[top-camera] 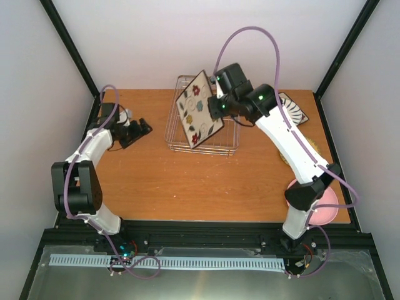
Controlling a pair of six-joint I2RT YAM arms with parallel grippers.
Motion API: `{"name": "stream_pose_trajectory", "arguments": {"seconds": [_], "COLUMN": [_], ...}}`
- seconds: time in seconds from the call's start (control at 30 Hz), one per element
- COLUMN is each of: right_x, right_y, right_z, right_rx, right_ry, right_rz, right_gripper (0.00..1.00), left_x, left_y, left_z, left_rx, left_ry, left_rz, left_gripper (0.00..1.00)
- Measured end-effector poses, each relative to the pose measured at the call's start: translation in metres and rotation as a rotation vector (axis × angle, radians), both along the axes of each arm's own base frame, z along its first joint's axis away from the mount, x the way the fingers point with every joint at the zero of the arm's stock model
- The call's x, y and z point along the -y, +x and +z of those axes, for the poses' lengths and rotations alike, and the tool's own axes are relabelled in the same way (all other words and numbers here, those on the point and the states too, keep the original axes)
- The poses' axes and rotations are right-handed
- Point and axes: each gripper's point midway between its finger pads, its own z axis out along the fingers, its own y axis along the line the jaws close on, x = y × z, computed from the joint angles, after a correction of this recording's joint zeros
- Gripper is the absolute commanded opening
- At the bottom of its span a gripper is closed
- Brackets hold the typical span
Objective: Load the plates into the dish rack
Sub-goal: Adjust the dish rack at the center of the board.
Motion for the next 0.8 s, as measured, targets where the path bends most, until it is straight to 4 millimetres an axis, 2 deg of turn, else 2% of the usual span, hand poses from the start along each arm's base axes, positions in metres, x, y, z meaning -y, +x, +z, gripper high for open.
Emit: {"name": "stream_pose_trajectory", "arguments": {"seconds": [0.03, 0.1, 0.2, 0.3, 0.6, 0.8], "right_x": [0.007, 0.02, 0.04, 0.057, 0.08, 0.087], "right_y": [0.012, 0.032, 0.063, 0.08, 0.108, 0.127], "right_z": [0.003, 0.007, 0.013, 0.011, -0.002, 0.009], "right_rx": [0.008, 0.027, 0.071, 0.092, 0.15, 0.25], "right_ry": [-0.007, -0.023, -0.044, -0.074, -0.201, -0.262], "right_rz": [-0.035, -0.093, -0.182, -0.241, -0.341, -0.384], "right_gripper": [0.03, 0.03, 0.03, 0.03, 0.03, 0.03], "left_x": [0.008, 0.024, 0.047, 0.059, 0.064, 0.064], "left_y": [0.008, 0.015, 0.037, 0.048, 0.064, 0.067], "left_z": [0.01, 0.015, 0.027, 0.032, 0.033, 0.022], "left_rx": [0.026, 0.036, 0.073, 0.093, 0.088, 0.057], "left_ry": [0.002, 0.004, 0.019, 0.024, 0.021, 0.026], "left_rz": [-0.023, -0.065, -0.125, -0.157, -0.17, -0.18], "left_gripper": [1.0, 1.0, 1.0, 1.0, 1.0, 1.0]}}
